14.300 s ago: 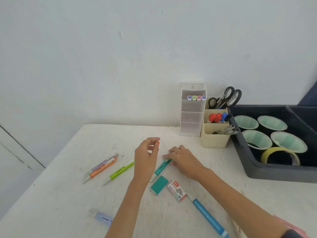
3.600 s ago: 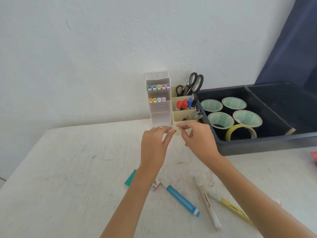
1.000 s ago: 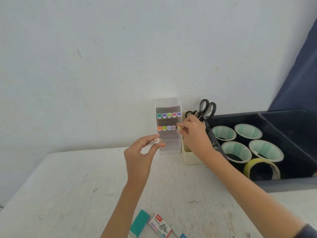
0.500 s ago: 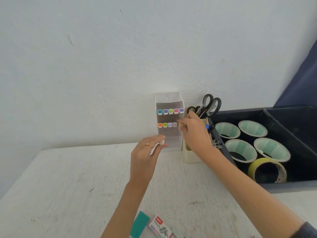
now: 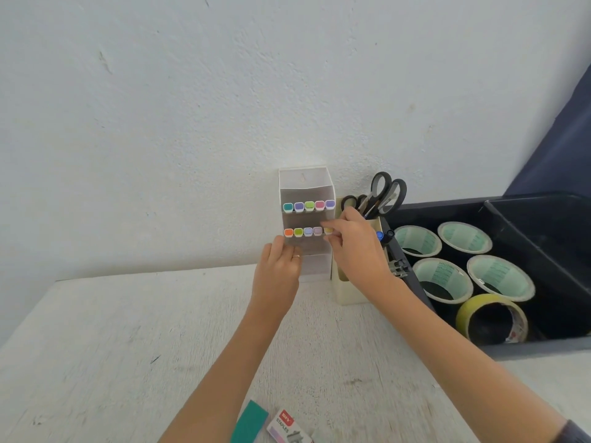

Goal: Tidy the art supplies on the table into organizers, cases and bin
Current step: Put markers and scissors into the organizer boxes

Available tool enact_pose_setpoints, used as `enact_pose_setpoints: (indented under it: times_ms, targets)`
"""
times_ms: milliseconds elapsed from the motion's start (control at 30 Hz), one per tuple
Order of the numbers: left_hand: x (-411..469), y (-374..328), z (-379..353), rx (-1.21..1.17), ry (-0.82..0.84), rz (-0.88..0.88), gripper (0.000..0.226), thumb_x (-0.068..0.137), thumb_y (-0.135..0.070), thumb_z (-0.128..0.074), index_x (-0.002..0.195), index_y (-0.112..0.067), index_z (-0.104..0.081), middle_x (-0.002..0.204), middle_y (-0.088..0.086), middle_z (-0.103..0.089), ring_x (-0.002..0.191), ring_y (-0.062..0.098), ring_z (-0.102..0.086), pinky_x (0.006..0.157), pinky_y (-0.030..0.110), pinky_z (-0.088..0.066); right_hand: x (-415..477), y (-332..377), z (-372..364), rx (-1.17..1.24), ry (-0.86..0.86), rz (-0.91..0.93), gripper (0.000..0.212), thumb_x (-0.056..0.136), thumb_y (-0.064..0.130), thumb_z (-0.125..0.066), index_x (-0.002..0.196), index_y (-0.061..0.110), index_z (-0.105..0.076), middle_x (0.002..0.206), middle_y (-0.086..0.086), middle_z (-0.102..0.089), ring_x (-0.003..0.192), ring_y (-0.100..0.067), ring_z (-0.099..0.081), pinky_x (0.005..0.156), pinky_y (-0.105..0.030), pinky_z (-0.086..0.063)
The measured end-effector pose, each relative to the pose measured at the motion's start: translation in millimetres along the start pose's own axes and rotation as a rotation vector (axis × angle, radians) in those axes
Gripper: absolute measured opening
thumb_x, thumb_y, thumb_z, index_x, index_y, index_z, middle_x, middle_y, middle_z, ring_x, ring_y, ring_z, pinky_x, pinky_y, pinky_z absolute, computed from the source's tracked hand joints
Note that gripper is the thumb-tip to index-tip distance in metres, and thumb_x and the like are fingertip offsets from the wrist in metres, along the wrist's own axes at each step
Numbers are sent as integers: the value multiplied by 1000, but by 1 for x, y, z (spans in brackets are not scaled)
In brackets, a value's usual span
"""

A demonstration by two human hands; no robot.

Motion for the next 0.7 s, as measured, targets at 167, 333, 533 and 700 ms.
enact_pose_setpoints:
  times_ms: [167, 333, 533, 700]
  targets:
    - [3, -6, 0, 95, 126, 4, 22, 50, 3, -81, 64, -8, -68, 66, 2, -63, 73, 21, -49, 59, 29, -34, -2, 1, -1, -11, -8, 4, 30, 86, -3, -59, 115, 4, -65, 91, -13, -51, 82, -26, -54, 70, -45, -51]
    - [4, -3, -9, 113, 259, 55, 39, 44, -12, -91, 77, -11, -71, 79, 2, -66, 76, 21, -55, 62, 29, -38, -4, 6, 0, -93, 34, 35, 34, 90, 0, -54, 124, 6, -58, 100, -12, -50, 87, -22, -52, 70, -33, -48]
    - [-8, 5, 23, -66, 148, 257, 39, 62, -16, -86, 98, -10, -72, 98, 4, -71, 81, 25, -63, 66, 34, -48, -30, 14, 23, -27, -56, 91, 31, 91, -3, -51, 120, 2, -61, 97, -12, -54, 77, -22, -55, 67, -31, -48]
    - [-23, 4, 45, -550, 171, 583, 29, 94, -26, -56, 120, -16, -62, 117, -1, -63, 104, 15, -58, 88, 23, -41, -61, 14, 41, 181, -102, 92, 23, 84, -4, -61, 104, 5, -68, 93, -8, -62, 75, -13, -57, 72, -25, -53]
Point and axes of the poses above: each hand's wrist, its own x-axis towards the middle knuckle, its own z-axis out of the back of the hand, y = z × x, the point moved 10 cm from there along x, towards the middle knuckle
